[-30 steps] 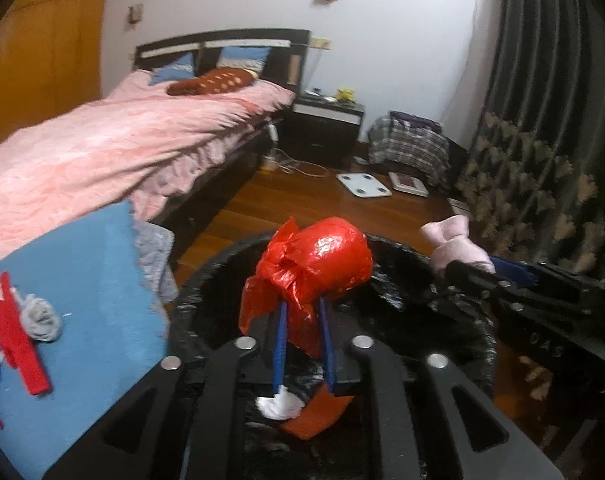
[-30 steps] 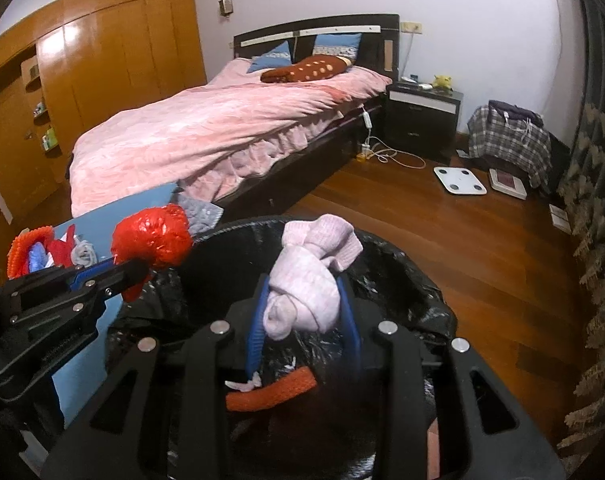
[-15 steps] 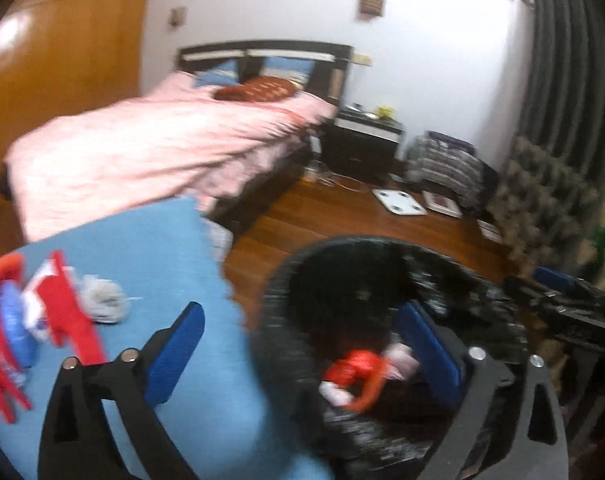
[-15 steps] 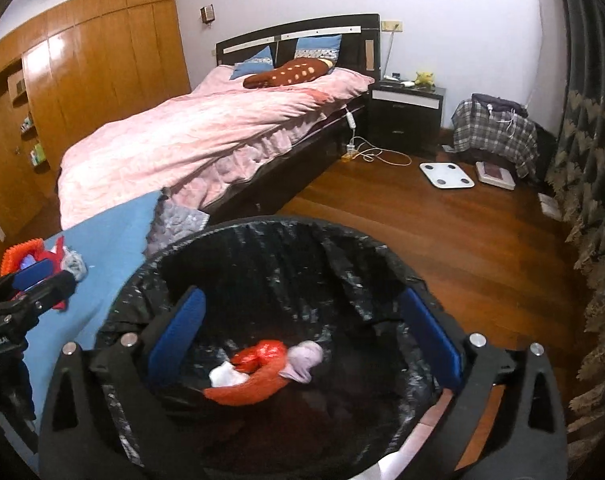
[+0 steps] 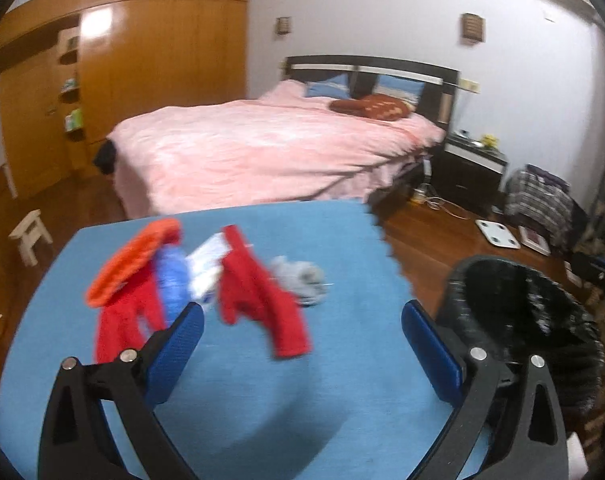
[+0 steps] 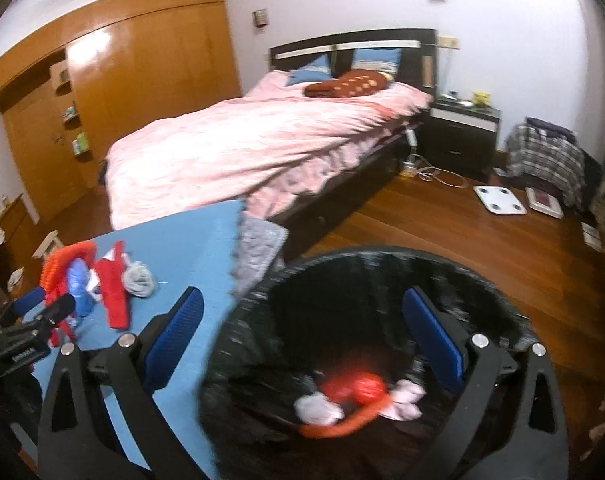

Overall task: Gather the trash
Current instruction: 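Move both open tools back toward the remaining items on the table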

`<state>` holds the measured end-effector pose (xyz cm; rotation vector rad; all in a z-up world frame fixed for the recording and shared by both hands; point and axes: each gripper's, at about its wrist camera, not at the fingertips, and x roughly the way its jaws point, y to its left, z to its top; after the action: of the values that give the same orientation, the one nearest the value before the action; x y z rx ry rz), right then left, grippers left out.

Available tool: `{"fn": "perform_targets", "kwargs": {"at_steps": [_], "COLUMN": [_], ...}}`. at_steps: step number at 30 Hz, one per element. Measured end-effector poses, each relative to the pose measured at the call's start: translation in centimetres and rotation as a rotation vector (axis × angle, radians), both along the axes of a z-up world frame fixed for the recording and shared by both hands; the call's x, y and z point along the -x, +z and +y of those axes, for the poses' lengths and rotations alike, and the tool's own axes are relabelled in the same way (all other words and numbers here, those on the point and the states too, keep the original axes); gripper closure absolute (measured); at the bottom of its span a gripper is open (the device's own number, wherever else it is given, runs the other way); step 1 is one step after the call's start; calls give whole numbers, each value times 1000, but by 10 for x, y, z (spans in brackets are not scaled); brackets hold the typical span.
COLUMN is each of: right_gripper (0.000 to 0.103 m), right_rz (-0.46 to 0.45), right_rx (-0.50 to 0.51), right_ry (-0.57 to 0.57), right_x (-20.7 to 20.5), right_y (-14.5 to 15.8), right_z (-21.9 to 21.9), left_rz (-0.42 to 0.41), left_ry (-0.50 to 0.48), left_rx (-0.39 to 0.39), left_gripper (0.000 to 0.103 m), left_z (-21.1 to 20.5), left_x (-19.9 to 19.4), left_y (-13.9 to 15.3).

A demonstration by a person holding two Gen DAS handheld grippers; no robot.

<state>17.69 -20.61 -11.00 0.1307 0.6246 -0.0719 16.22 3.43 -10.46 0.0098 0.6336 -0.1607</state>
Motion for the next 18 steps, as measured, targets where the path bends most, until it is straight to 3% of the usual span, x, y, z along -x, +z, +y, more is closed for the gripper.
{"fn": "perform_targets", "kwargs": {"at_steps": [10, 18], "right_gripper": [6, 6], "right_rz": [16, 79], "right_rx": [10, 74], "right_ry": [135, 209], "right_x": [-68, -123], "right_y": [-13, -54], "right_z": [85, 134], "left_rz": [3, -12], "left_ry": [117, 172], "left_rx": [-14, 0], "left_gripper": [6, 6], "left_z": [59, 78], "left_x": [-13, -25], "left_y": [-25, -35]}}
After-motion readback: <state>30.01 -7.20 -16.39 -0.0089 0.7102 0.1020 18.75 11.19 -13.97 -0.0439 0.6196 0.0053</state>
